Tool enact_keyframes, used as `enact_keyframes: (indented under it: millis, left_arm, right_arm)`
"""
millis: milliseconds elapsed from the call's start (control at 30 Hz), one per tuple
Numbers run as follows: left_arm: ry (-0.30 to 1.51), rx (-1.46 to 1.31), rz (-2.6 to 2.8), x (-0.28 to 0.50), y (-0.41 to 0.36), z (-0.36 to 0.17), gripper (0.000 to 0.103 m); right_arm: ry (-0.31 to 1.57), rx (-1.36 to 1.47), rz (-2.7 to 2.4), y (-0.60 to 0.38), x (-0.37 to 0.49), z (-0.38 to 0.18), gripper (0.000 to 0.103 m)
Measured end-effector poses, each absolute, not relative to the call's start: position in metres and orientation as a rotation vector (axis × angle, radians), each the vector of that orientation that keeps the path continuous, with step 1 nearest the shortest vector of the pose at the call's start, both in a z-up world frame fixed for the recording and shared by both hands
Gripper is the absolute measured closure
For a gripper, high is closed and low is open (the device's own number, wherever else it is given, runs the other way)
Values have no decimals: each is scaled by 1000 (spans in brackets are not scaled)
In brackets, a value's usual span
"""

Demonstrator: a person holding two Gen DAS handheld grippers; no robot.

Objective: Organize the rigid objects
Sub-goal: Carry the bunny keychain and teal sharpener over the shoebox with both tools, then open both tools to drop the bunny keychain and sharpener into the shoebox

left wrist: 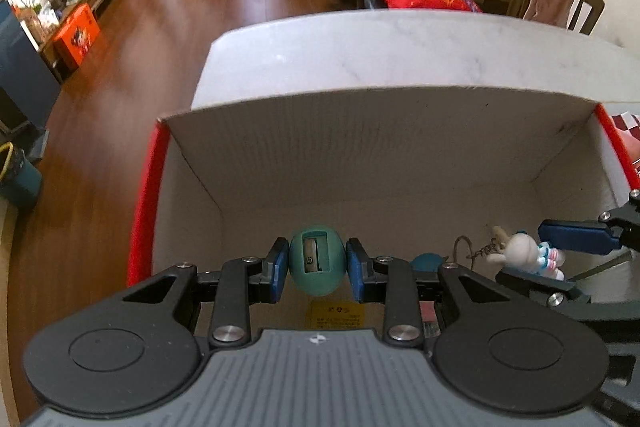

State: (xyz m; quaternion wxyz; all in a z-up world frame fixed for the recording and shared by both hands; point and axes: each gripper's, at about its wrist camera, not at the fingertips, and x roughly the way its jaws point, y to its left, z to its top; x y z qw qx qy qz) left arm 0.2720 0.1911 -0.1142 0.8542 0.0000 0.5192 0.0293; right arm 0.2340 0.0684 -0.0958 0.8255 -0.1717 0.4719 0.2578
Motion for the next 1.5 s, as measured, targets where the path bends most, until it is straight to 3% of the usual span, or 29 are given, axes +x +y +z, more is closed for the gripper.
enact_keyframes:
  millis: [467,633,1500]
  left_arm:
    - [1198,0,47,285,190,-132,73]
    - [1204,-19,53,284,190,-131,72]
    - [1017,-43,28,227,184,-61,72]
  right_arm:
    - [1086,-372,536,73,242,-111,66]
    - [1070,-353,534,70,243,-108,60]
    - [982,-273,599,47,207,-57,40]
